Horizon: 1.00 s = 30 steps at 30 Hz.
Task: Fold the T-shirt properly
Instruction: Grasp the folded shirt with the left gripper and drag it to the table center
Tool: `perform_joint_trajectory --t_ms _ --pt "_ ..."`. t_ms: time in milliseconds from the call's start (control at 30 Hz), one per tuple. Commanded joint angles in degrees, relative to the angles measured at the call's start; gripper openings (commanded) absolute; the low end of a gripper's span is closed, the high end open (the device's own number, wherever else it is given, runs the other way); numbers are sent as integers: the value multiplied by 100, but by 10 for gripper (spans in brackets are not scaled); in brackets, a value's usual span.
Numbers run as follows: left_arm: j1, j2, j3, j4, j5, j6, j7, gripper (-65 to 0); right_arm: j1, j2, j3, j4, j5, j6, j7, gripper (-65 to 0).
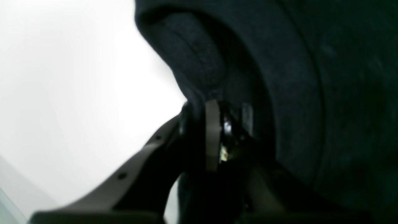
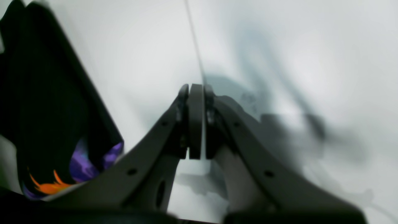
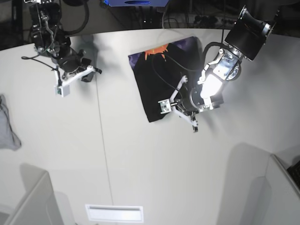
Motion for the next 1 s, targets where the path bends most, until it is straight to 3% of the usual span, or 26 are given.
perform_joint_trajectory --t_ms 0,167,333,533,733,967 --pt "-156 32 -9 -25 70 -45 -39 -650 34 70 43 118 -18 23 109 -650" --pt "-411 128 26 -148 97 -45 -75 -650 42 -1 43 100 -18 14 109 -650" --pt "-683 155 720 -139 97 -45 -75 -650 60 -1 43 91 -18 -12 109 -650" --pt "-727 199 1309 -148 158 -45 -760 -650 69 -1 69 91 -18 -21 109 -650" --pt "-876 392 1300 -298 149 -45 -461 -650 -125 -282 702 91 -18 14 109 -650" --pt "-806 366 1300 -350 149 -45 -312 -650 -169 -300 790 91 -18 23 109 -650"
